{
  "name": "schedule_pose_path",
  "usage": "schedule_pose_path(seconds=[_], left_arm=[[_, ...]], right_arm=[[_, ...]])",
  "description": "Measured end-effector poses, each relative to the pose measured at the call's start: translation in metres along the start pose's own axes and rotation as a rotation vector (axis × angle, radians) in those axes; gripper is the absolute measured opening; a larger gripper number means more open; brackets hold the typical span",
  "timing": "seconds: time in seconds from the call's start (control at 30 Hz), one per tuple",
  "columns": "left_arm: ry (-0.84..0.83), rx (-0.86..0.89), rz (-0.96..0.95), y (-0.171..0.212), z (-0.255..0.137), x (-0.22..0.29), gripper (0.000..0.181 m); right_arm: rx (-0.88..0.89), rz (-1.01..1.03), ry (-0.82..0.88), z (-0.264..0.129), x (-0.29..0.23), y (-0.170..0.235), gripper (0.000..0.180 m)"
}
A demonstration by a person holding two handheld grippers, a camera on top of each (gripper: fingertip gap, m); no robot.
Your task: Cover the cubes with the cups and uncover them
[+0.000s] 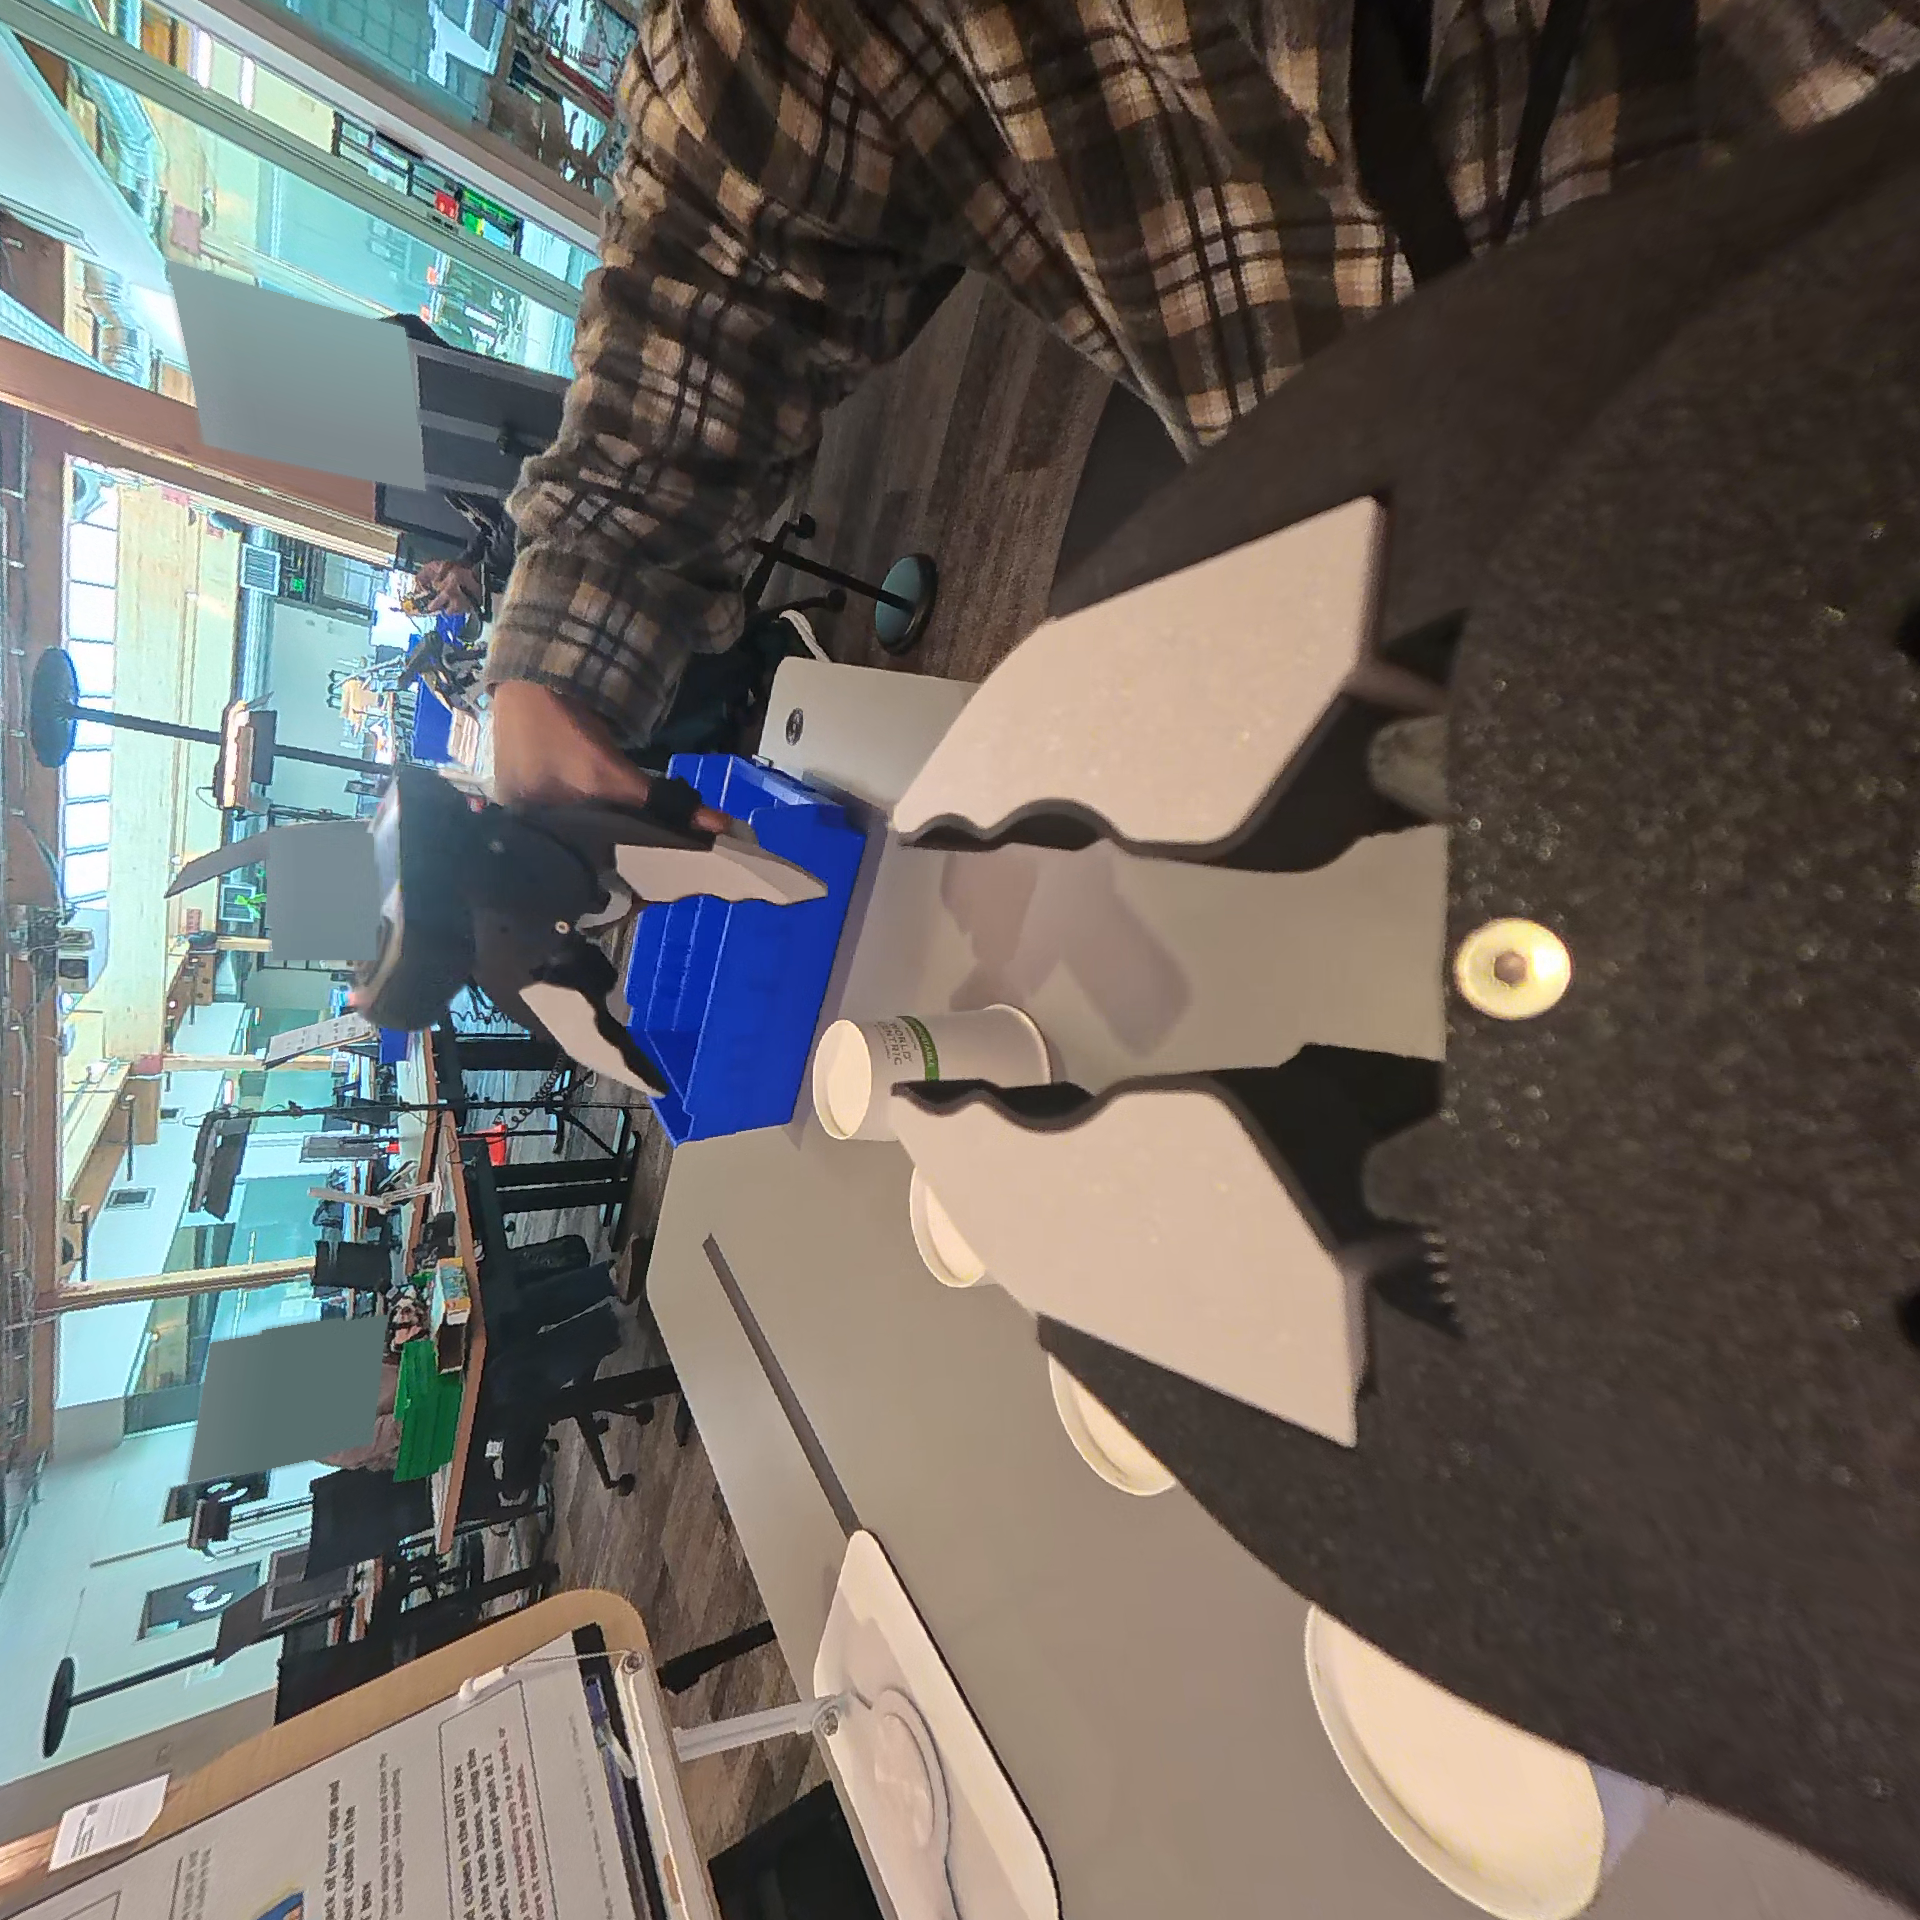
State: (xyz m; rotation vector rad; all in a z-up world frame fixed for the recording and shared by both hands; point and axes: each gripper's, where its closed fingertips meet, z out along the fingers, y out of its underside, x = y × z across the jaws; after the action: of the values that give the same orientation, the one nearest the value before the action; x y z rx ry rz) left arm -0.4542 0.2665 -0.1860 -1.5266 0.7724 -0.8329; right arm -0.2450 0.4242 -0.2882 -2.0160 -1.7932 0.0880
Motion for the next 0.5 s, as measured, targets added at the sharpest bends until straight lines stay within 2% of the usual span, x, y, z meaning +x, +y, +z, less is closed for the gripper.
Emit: schedule_pose_path(seconds=[0.5], left_arm=[[-0.011, -0.033, 0.023, 0.006, 0.001, -0.004, 0.040]], right_arm=[[-0.161, -0.101, -0.143, 0.055, 0.001, -0.007, 0.141]])
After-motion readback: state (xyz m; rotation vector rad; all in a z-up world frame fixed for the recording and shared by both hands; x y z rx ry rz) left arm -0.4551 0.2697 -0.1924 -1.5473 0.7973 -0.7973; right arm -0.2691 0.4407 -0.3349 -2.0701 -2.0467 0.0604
